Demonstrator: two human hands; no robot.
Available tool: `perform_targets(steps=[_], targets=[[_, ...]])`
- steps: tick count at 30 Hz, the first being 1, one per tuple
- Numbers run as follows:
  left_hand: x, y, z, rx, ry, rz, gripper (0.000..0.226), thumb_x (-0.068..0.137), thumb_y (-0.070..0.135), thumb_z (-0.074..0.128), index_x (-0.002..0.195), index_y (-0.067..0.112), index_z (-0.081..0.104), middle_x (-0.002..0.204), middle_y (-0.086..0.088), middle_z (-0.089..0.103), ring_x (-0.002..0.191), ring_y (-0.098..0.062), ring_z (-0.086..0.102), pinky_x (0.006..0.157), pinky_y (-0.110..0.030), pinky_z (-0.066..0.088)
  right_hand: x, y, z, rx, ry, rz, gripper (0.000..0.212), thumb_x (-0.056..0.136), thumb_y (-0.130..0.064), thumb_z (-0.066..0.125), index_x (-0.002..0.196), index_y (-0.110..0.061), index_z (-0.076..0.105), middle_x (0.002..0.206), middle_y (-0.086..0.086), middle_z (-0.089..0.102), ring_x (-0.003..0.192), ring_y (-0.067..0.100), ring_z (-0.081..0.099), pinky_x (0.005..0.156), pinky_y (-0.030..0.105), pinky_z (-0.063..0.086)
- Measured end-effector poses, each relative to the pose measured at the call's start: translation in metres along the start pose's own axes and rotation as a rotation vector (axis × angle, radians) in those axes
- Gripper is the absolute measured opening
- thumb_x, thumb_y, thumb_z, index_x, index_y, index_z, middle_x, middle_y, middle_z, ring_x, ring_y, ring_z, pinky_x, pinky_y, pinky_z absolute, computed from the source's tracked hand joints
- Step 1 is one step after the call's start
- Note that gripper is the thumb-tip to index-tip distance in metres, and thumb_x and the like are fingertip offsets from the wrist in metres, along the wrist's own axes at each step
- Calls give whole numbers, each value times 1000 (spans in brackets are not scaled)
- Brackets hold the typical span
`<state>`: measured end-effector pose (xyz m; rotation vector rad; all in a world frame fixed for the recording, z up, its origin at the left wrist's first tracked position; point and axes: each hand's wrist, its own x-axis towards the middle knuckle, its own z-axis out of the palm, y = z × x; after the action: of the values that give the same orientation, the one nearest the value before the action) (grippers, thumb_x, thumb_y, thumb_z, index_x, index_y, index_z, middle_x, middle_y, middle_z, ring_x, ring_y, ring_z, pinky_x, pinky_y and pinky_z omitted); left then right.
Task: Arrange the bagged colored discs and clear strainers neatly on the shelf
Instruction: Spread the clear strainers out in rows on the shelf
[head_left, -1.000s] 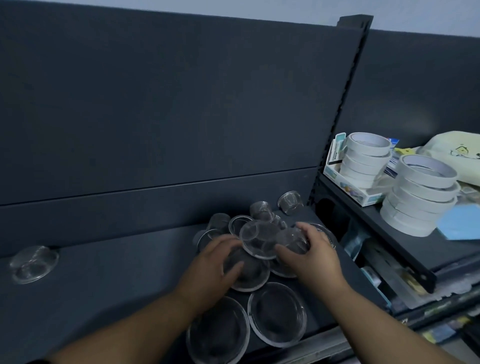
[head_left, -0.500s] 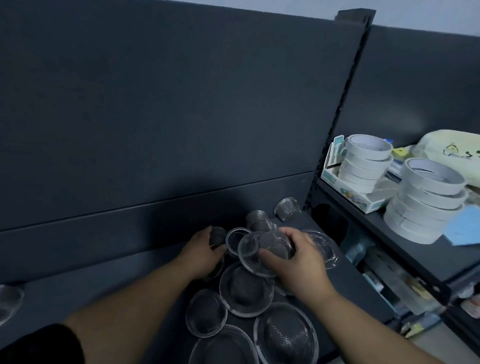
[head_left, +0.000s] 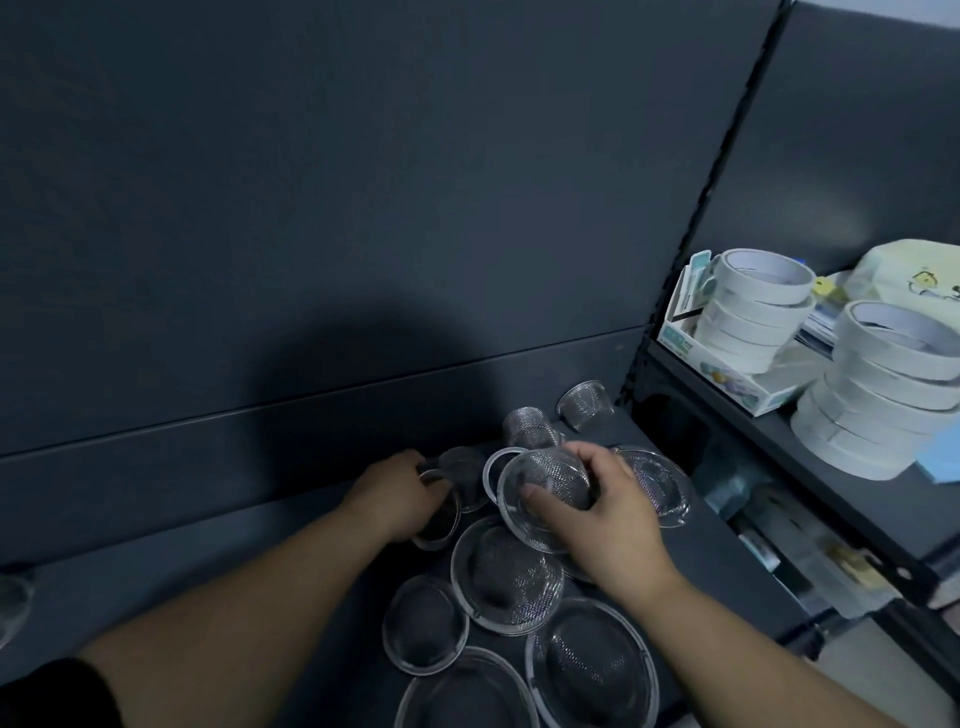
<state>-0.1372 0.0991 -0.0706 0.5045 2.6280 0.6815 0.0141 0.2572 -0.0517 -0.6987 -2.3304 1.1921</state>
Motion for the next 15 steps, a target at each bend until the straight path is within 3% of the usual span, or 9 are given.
perform_targets(steps=[3,6,10,15], targets=[[-9,0,-3,-269,58,-25,29,89,41,58,108,21,64,104,-2,69,89,-22,66,70,-34,58,-4,-5,1,-34,-9,-16,58,65,-45,81,117,-32,59,113,-12,56,106,4,53,92,19,39],[-30,10,-4,-680,47,-55,16,93,34,56,100,22,65,98,-2,69,81,-20,67,58,-34,58,-9,-12,0,-32,-25,-30,63,66,-45,81,122,-31,57,115,-13,53,109,5,51,96,22,40],[-69,25,-2,-1020,-16,-42,20,96,31,54,103,17,67,93,-10,73,79,-25,69,65,-35,55,-16,-22,-2,-17,-52,-60,61,66,-43,82,121,-29,58,112,-14,52,109,6,52,96,20,40],[-104,28,-1,-1220,-73,-175,49,94,53,45,101,11,69,95,-14,74,85,-31,70,75,-42,54,-28,-27,-7,6,-96,-98,61,66,-44,81,121,-31,58,112,-11,55,105,6,55,98,30,46]])
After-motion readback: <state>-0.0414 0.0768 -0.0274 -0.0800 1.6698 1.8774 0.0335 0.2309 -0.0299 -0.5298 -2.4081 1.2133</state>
